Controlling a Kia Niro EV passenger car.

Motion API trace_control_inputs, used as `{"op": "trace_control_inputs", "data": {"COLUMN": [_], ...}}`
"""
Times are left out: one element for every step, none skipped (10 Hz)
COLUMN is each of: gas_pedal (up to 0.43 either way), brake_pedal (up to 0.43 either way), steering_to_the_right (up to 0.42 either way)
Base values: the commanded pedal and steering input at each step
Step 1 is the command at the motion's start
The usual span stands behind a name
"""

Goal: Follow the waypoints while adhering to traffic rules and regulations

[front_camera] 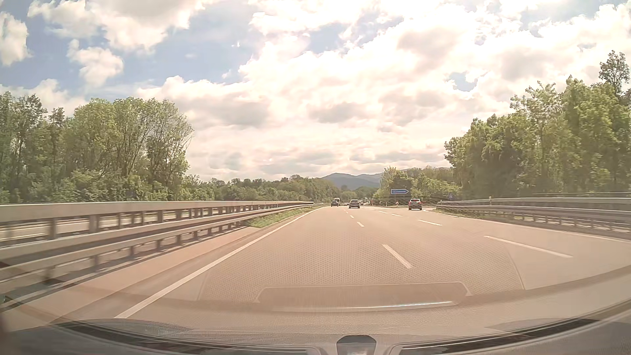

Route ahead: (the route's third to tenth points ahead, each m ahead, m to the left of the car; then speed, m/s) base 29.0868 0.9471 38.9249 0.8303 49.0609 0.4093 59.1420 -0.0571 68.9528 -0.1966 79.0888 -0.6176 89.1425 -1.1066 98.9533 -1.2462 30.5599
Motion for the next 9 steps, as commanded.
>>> {"op": "trace_control_inputs", "data": {"gas_pedal": [0.150,0.150,0.098,0.079,0.079,0.079,0.079,0.079,0.079], "brake_pedal": [0.000,0.000,0.000,0.000,0.000,0.000,0.000,0.000,0.000], "steering_to_the_right": [0.004,0.004,0.004,0.004,0.004,0.004,0.004,0.004,0.004]}}
